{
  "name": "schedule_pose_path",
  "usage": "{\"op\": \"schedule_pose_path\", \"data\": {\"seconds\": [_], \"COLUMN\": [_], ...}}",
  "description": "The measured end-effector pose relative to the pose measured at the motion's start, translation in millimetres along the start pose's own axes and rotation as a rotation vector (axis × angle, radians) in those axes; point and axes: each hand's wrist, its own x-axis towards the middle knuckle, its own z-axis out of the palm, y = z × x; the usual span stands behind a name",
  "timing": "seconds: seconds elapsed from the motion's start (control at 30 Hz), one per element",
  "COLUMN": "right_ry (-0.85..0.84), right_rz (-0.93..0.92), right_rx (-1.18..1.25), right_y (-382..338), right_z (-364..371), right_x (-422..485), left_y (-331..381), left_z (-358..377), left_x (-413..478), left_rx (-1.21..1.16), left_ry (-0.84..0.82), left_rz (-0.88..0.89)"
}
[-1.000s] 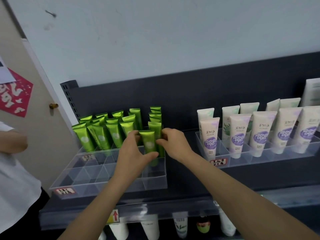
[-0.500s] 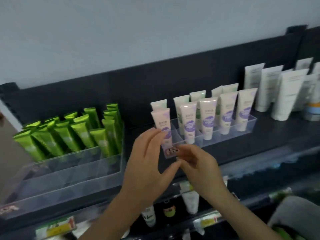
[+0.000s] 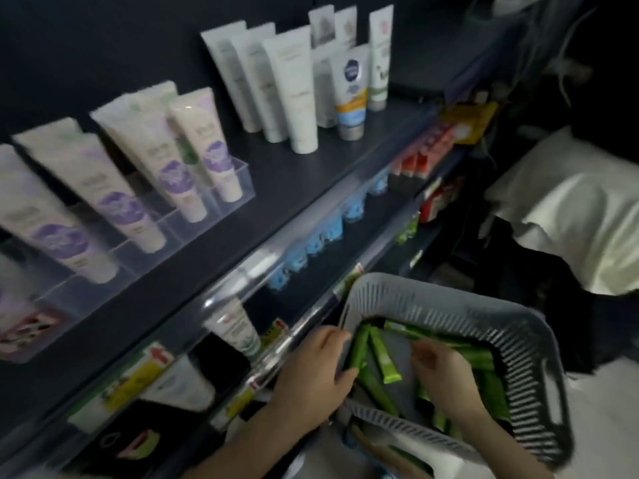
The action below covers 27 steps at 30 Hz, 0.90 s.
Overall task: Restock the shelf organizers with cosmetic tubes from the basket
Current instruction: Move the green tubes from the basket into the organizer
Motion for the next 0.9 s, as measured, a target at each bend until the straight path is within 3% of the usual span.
{"op": "schedule_pose_path", "data": {"seconds": [0.2, 0.47, 0.77, 0.9], "right_ry": [0.008, -0.136, -0.277, -0.296], "right_rz": [0.244, 0.407, 0.458, 0.443], "right_rx": [-0.128, -0.136, -0.179, -0.232], "right_y": [106.4, 154.8, 188.2, 183.4], "right_z": [-25.7, -26.3, 8.4, 31.6], "right_x": [32.8, 72.3, 106.4, 118.8], "left_y": [8.7, 2.5, -19.5, -26.3], "left_z": [88.8, 178.6, 259.1, 271.7], "left_x": [70.0, 130.8, 168.0, 180.9], "left_rx": [0.06, 0.151, 0.513, 0.605], "left_ry": [-0.193, -0.367, -0.647, -0.596], "left_rz": [-0.024, -0.066, 0.24, 0.301]}}
